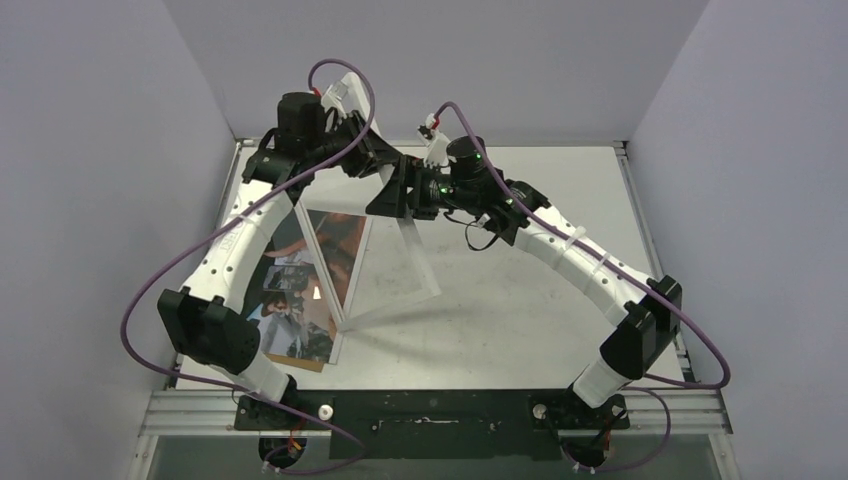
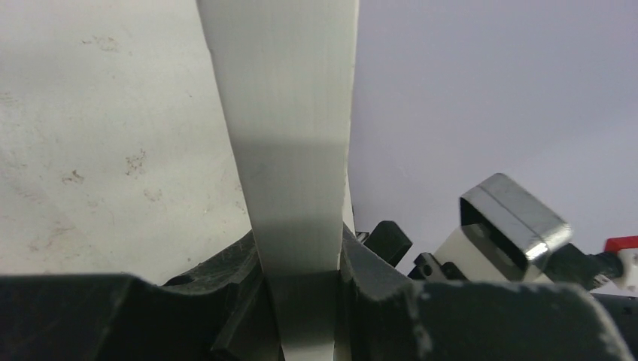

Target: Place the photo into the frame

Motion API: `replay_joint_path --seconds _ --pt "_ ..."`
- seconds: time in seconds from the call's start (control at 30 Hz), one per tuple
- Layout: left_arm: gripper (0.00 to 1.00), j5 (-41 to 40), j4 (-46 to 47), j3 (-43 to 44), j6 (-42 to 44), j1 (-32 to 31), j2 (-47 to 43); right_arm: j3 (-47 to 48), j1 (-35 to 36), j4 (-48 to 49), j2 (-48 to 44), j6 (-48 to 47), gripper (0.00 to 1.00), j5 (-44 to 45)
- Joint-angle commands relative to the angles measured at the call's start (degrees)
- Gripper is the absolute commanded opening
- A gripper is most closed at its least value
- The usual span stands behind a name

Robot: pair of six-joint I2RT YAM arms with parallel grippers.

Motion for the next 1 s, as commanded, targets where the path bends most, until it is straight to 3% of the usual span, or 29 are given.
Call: replay_joint_path --seconds 0.0,0.13,0.27,0.37,0.43,0.47,0.5,0.57,0.8,0.97 --pt "0.00 1.27 4.20 0.59 0.35 0.71 -4.05 -0.70 0.42 7.54 0.22 6.06 0.61 -4.13" --pt "0.00 2.14 4.61 0.06 -0.71 1.38 -5.22 -1.75 0.54 11.02 -0.25 8.50 0.44 -3.77" --pt "0.00 2.84 5.30 -0.72 -2.05 2.29 -6.50 -3.11 0.54 15.09 -2.10 10.40 0.35 -1.95" --pt "0.00 3.23 6.17 -0.58 -2.96 2.67 -7.48 -2.37 0.67 17.28 -2.64 11.87 0.20 -1.41" --pt "0.08 3.38 7.13 0.07 -3.42 2.68 -7.67 -1.31 0.86 17.90 -2.88 12.49 0.12 -1.08" --pt "0.16 3.61 7.84 0.45 -3.62 2.68 -7.70 -0.76 0.97 18.07 -2.97 12.68 0.09 -0.89" --pt "0.33 3.74 8.67 0.68 -3.80 2.73 -7.63 -0.34 1.04 18.40 -3.12 13.03 0.07 -0.67" --pt "0.47 3.89 10.17 0.81 -4.58 2.84 -7.24 0.42 1.00 18.74 -3.68 13.89 0.02 -0.28" --pt "0.69 6.14 16.12 1.14 -8.86 3.72 -5.15 1.47 -1.56 15.45 -5.53 14.52 0.00 2.44" --pt "0.82 5.53 14.68 2.89 -7.97 4.61 -4.06 2.16 -4.23 10.64 -6.97 13.22 0.00 4.52"
